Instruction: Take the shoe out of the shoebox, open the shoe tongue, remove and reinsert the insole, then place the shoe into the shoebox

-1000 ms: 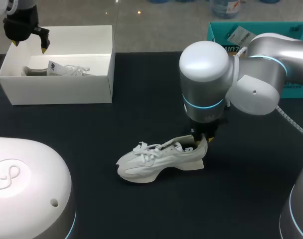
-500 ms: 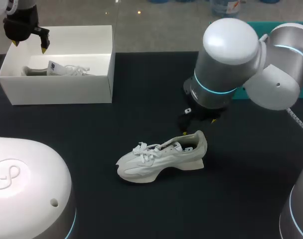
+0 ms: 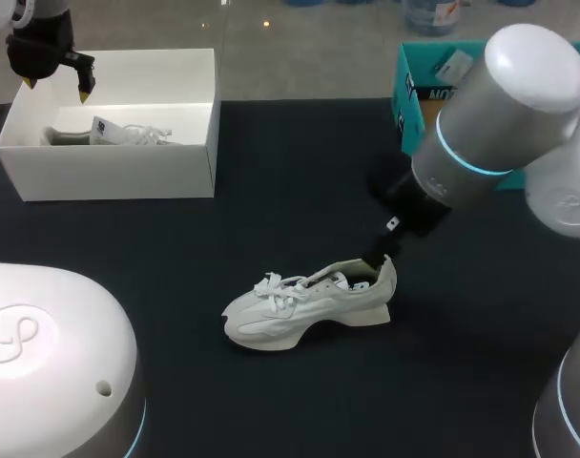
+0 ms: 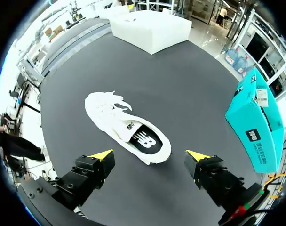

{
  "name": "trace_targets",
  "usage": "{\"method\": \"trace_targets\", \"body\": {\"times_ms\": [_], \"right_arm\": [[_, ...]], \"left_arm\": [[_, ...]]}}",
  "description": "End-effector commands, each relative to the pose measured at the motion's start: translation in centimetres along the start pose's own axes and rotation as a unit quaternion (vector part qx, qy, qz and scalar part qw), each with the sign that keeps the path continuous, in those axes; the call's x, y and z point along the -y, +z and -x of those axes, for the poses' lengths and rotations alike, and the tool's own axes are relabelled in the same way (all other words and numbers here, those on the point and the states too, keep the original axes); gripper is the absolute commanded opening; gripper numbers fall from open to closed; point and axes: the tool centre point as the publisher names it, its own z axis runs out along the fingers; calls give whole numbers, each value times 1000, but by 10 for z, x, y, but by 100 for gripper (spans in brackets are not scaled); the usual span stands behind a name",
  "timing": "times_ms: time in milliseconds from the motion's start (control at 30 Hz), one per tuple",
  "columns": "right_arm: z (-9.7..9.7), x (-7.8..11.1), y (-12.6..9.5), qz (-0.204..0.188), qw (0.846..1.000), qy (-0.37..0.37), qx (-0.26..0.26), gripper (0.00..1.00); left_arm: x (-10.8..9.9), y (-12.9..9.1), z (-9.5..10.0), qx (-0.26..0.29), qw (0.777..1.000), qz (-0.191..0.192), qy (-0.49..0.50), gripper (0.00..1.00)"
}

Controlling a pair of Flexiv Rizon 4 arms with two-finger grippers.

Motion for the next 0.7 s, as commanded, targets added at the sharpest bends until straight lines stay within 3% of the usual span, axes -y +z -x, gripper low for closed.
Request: {"method": "trace_targets", "body": {"times_ms": [33, 367, 533, 700], "right_arm": [[5, 7, 1, 35, 989, -72, -126, 100], [7, 10, -1, 38, 987, -89, -125, 100], [11, 24, -10, 69, 955, -256, -134, 100], [11, 38, -24, 90, 936, -317, -122, 100]], "left_arm": [[1, -1, 0, -1, 1000, 1, 0, 100], [1, -1, 0, -1, 1000, 1, 0, 100], [1, -1, 0, -1, 1000, 1, 0, 100], [1, -1, 0, -1, 1000, 1, 0, 100]]}}
